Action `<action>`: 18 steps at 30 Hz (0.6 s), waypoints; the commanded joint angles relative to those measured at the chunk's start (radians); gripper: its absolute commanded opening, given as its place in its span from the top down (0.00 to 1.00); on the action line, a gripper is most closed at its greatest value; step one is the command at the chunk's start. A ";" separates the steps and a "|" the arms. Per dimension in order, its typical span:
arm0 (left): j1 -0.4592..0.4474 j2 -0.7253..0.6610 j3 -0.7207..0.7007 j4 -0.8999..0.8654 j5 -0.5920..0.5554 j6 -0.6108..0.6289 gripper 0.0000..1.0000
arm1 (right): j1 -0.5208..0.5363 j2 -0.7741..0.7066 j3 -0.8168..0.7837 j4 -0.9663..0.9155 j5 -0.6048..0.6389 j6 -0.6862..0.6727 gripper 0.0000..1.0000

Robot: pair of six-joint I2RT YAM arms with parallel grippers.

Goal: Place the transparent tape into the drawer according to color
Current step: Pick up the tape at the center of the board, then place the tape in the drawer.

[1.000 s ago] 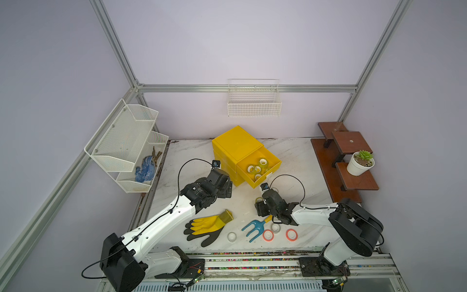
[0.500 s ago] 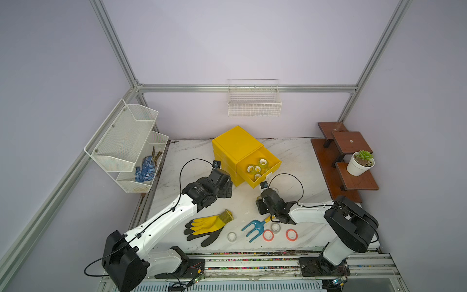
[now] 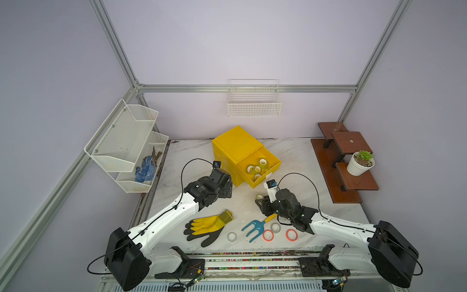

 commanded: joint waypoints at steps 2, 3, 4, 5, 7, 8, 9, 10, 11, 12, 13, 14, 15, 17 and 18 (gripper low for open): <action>0.023 0.013 0.021 -0.030 -0.020 -0.034 0.00 | -0.001 -0.087 0.013 -0.051 -0.211 -0.026 0.60; 0.026 0.014 0.021 -0.030 -0.018 -0.035 0.00 | -0.001 -0.109 0.021 -0.047 -0.235 -0.024 0.60; 0.027 0.013 0.020 -0.030 -0.012 -0.035 0.00 | -0.002 -0.131 0.029 -0.038 -0.248 -0.019 0.60; 0.028 0.013 0.019 -0.027 -0.008 -0.035 0.00 | -0.001 -0.150 0.039 -0.031 -0.249 -0.015 0.60; 0.031 0.010 0.020 -0.023 -0.005 -0.035 0.00 | -0.001 -0.186 0.072 -0.023 -0.221 -0.010 0.60; 0.031 0.008 0.019 -0.024 -0.004 -0.034 0.00 | -0.002 -0.193 0.097 -0.031 -0.206 -0.012 0.60; 0.032 0.007 0.019 -0.023 -0.003 -0.034 0.00 | -0.003 -0.193 0.128 -0.044 -0.185 -0.018 0.60; 0.033 0.005 0.020 -0.021 -0.002 -0.034 0.00 | -0.003 -0.183 0.174 -0.064 -0.159 -0.027 0.60; 0.034 0.002 0.019 -0.022 -0.002 -0.034 0.00 | -0.004 -0.169 0.210 -0.080 -0.139 -0.037 0.60; 0.035 -0.001 0.018 -0.020 -0.001 -0.033 0.00 | -0.008 -0.146 0.251 -0.097 -0.110 -0.045 0.60; 0.035 -0.002 0.017 -0.018 0.000 -0.032 0.00 | -0.014 -0.113 0.304 -0.123 -0.070 -0.053 0.60; 0.035 -0.004 0.018 -0.019 0.001 -0.032 0.00 | -0.019 -0.085 0.346 -0.147 -0.030 -0.059 0.60; 0.037 -0.005 0.016 -0.018 0.000 -0.032 0.00 | -0.025 -0.042 0.398 -0.188 0.026 -0.063 0.60; 0.038 -0.008 0.014 -0.018 0.002 -0.031 0.00 | -0.041 0.062 0.505 -0.282 0.137 -0.065 0.61; 0.039 -0.009 0.013 -0.019 0.003 -0.031 0.00 | -0.049 0.121 0.576 -0.341 0.179 -0.069 0.61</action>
